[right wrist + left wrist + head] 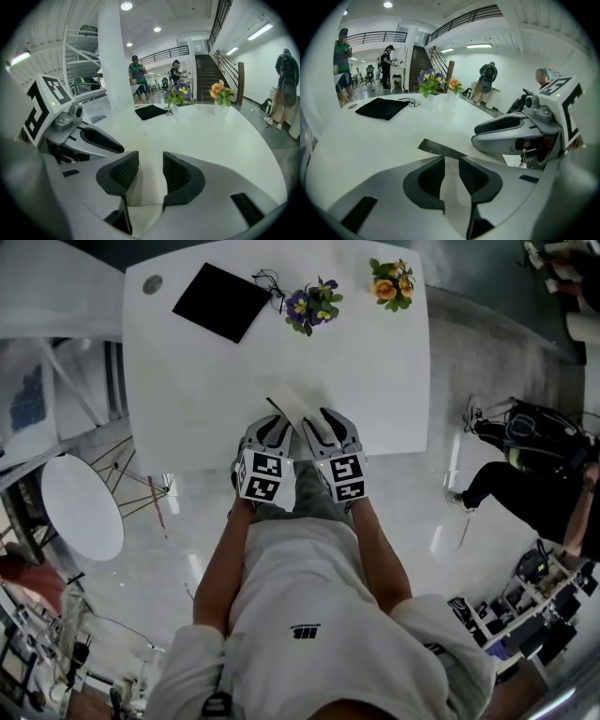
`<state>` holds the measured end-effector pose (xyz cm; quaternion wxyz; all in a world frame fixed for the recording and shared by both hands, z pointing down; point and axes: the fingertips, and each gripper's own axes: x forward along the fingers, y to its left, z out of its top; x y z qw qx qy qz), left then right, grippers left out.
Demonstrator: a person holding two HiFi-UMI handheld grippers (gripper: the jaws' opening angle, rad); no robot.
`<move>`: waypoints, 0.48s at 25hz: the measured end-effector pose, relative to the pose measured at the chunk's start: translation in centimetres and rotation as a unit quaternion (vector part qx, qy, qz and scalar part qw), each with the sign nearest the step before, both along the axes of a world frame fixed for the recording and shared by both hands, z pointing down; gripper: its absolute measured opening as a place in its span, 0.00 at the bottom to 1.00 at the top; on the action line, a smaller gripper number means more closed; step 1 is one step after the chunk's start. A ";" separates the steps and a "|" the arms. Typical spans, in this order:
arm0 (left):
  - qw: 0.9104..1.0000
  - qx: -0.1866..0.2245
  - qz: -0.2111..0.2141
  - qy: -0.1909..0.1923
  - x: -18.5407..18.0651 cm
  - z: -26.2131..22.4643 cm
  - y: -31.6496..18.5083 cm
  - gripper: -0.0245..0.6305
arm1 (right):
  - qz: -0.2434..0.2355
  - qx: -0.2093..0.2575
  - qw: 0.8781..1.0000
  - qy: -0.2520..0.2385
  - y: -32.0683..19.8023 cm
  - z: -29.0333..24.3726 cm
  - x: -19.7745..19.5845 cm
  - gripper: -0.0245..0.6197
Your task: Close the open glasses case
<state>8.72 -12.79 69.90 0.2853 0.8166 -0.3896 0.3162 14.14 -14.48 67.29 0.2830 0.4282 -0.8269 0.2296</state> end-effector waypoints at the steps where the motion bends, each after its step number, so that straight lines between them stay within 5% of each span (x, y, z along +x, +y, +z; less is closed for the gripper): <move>1: 1.000 -0.001 0.001 -0.001 -0.1 0.1 0.1 0.20 | 0.000 0.000 1.000 0.001 0.1 0.0 -0.1 0.29; 12: 1.000 -0.012 0.007 -0.010 -0.7 1.1 0.8 0.20 | -0.003 -0.001 1.000 0.005 0.6 0.4 -0.8 0.30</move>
